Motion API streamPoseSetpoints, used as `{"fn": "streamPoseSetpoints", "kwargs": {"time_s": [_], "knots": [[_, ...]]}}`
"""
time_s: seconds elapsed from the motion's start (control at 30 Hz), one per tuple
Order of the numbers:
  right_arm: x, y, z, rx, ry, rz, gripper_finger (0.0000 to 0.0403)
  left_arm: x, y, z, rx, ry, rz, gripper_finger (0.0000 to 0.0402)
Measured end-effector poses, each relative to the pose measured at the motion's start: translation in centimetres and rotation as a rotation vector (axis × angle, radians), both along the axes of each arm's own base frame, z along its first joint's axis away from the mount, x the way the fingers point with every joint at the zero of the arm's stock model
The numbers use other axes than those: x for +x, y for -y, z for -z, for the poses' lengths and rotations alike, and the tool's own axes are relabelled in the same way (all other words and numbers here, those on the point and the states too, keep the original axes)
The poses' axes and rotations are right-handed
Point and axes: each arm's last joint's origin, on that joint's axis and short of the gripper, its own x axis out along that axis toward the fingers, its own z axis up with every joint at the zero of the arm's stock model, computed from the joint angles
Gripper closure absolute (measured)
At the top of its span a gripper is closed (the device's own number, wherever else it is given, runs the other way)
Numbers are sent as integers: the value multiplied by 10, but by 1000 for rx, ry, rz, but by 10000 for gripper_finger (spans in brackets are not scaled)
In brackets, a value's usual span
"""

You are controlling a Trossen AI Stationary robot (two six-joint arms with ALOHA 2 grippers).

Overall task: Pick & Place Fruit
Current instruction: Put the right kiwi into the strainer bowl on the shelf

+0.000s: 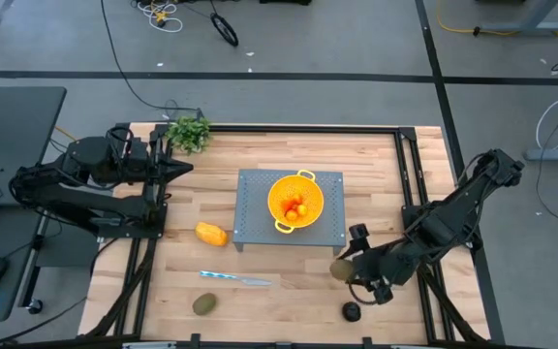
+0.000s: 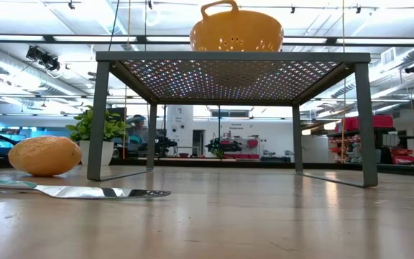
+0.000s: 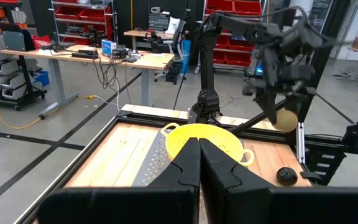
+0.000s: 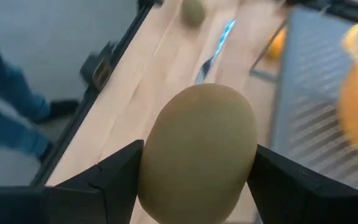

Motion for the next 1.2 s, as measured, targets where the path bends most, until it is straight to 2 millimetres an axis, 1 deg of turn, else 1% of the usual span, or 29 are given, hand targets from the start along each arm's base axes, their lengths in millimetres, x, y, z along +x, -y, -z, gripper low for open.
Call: {"fn": "streamPoseSetpoints", "kwargs": {"time_s": [0.13, 0.23, 0.4, 0.6, 0.77, 0.97, 1.2], "knots": [[5, 11, -26, 34, 75, 52, 140, 0, 0, 0, 0, 0, 0, 401], [5, 19, -43, 64, 121, 72, 140, 0, 0, 0, 2, 0, 0, 401], [0, 35, -64, 105, 185, 110, 140, 0, 0, 0, 1, 0, 0, 401], [-2, 43, -69, 119, 202, 129, 140, 0, 0, 0, -9, 2, 0, 401], [2, 51, -69, 118, 198, 145, 140, 0, 0, 0, -14, 3, -1, 401], [7, 78, -74, 38, 236, 198, 140, 0, 0, 0, -18, 3, -1, 400], [4, 116, -83, -32, 284, 297, 140, 0, 0, 0, -18, 3, -1, 400]]}}
